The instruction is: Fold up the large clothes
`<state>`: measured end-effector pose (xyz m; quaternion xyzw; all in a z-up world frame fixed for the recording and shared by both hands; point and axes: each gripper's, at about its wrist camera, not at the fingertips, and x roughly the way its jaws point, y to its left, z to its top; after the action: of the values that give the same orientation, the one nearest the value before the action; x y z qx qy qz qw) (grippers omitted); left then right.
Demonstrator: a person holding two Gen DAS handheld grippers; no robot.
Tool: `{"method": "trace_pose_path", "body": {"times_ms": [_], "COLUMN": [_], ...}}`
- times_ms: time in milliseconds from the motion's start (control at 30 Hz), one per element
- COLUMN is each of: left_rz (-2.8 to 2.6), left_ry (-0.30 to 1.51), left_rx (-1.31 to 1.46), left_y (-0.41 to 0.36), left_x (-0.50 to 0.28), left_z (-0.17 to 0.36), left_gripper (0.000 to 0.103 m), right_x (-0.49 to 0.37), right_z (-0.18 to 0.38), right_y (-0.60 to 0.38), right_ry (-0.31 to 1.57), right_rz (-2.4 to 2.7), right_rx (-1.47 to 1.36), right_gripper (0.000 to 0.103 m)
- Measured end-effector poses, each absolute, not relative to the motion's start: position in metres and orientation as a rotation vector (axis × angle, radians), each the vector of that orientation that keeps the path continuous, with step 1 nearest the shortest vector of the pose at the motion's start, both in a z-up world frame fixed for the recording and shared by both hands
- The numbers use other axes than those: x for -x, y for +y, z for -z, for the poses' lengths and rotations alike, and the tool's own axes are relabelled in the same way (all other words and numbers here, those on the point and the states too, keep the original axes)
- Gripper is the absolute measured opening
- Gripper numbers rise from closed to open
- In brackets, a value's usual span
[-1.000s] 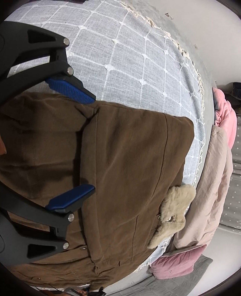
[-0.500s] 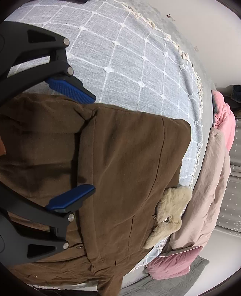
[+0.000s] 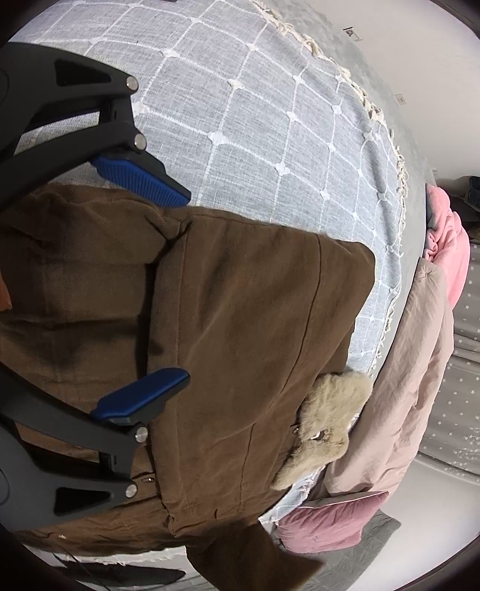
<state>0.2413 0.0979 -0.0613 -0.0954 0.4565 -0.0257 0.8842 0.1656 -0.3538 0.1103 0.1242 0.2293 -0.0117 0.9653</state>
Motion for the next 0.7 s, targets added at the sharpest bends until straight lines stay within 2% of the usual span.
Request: {"method": "trace_pose_path", "body": {"times_ms": [133,267,333,367,400,533,700], "left_rz": [0.059,0.075,0.086,0.091,0.097,0.125,0.17], "left_ry": [0.952,0.958,0.963,0.965,0.966,0.966,0.955], "left_rx": [0.211,0.224,0.227,0.226,0.223,0.193,0.123], "left_y": [0.1,0.1,0.1,0.1,0.099,0.09,0.071], "left_x": [-0.241,-0.24,-0.239,-0.239,-0.239,-0.238,-0.23], "left_z": [0.06,0.057,0.056,0.056,0.055,0.054,0.049], "left_gripper": [0.089,0.089,0.089,0.089,0.089,0.089,0.089], "right_x": [-0.181,-0.2,-0.205,-0.205,-0.201,-0.194,-0.161], "right_z": [-0.068,0.021,0.06,0.07,0.072,0.062,0.043], "right_y": [-0.26,-0.201,-0.192,-0.193,-0.194,-0.21,-0.239], "right_ry": [0.575,0.828,0.961,0.983,0.951,0.957,0.92], "right_rz": [-0.086,-0.168,-0.165,-0.166,-0.172,-0.22,-0.222], "right_rx": [-0.067,-0.055,-0.085,-0.102,-0.115,-0.305,-0.483], "right_gripper": [0.009,0.014,0.029,0.03,0.031,0.054,0.06]}}
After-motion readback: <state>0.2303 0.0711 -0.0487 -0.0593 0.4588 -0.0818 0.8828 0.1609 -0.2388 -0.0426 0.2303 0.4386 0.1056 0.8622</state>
